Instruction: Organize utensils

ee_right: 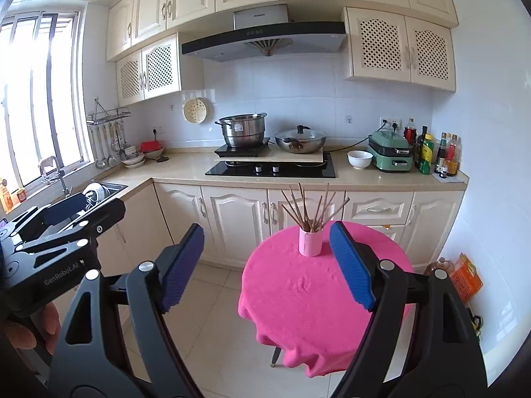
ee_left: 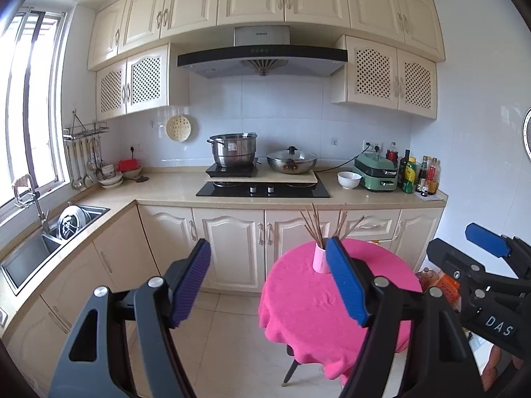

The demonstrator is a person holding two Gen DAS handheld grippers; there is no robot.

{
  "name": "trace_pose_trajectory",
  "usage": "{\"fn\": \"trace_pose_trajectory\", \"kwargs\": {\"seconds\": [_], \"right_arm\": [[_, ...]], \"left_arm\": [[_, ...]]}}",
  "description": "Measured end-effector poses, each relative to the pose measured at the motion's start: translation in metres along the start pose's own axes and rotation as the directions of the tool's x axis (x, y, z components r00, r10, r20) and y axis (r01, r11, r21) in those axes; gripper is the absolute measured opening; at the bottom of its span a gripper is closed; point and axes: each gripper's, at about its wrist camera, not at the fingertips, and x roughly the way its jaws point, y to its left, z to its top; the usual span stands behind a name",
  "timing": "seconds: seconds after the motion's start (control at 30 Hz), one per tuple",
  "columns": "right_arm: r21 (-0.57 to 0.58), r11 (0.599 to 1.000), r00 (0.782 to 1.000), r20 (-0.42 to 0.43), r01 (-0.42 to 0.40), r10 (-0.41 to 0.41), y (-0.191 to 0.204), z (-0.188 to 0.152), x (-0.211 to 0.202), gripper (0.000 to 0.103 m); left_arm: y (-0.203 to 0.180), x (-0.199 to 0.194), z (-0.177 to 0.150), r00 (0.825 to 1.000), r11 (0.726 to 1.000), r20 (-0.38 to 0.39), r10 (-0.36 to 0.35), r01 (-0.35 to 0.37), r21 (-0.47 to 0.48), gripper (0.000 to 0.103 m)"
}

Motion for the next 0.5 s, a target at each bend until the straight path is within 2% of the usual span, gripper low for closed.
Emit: {"fn": "trace_pose_trajectory", "kwargs": {"seconds": [0.5], "right_arm": [[-0.015,1.000,1.000,-0.004,-0.022,0.021,0.024,0.003,0.006,0.079]], "left_arm": [[0.020,0.001,0.004,1.000,1.000,0.016,0.016,-0.016,0.000,0.072]]}}
